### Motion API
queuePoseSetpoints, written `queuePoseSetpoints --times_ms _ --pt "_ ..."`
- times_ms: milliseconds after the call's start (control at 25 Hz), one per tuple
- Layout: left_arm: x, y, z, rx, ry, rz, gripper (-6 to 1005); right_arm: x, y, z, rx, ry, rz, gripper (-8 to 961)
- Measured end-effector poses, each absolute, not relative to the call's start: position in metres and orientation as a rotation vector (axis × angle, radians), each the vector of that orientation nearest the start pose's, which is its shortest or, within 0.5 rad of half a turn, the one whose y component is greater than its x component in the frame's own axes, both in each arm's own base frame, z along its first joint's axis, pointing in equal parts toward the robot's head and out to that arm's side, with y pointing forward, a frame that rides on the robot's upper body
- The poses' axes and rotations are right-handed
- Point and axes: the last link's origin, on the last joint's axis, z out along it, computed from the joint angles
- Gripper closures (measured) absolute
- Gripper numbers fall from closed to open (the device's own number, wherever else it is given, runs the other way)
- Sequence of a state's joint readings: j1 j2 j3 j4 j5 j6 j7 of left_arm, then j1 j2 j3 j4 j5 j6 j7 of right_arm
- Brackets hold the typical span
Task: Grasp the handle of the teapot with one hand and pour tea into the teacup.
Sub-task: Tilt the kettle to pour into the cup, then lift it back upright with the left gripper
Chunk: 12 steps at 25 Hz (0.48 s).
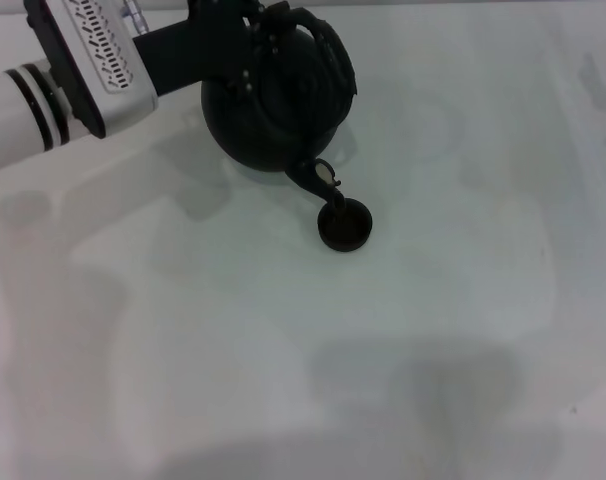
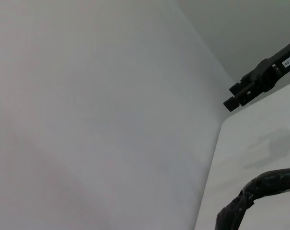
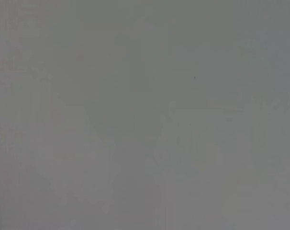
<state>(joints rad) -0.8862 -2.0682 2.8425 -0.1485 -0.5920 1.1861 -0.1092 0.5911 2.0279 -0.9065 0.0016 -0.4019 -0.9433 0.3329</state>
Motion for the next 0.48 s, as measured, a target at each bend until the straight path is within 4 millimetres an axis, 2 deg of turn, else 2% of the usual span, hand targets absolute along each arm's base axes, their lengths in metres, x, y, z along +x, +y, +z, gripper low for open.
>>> queuePoseSetpoints --times_ms 480 --pt "-0.2086 0.4070 -0.0534 -2.339 0.511 -0.414 897 0.3589 0.3759 0.0244 -1.494 0.759 0.593 105"
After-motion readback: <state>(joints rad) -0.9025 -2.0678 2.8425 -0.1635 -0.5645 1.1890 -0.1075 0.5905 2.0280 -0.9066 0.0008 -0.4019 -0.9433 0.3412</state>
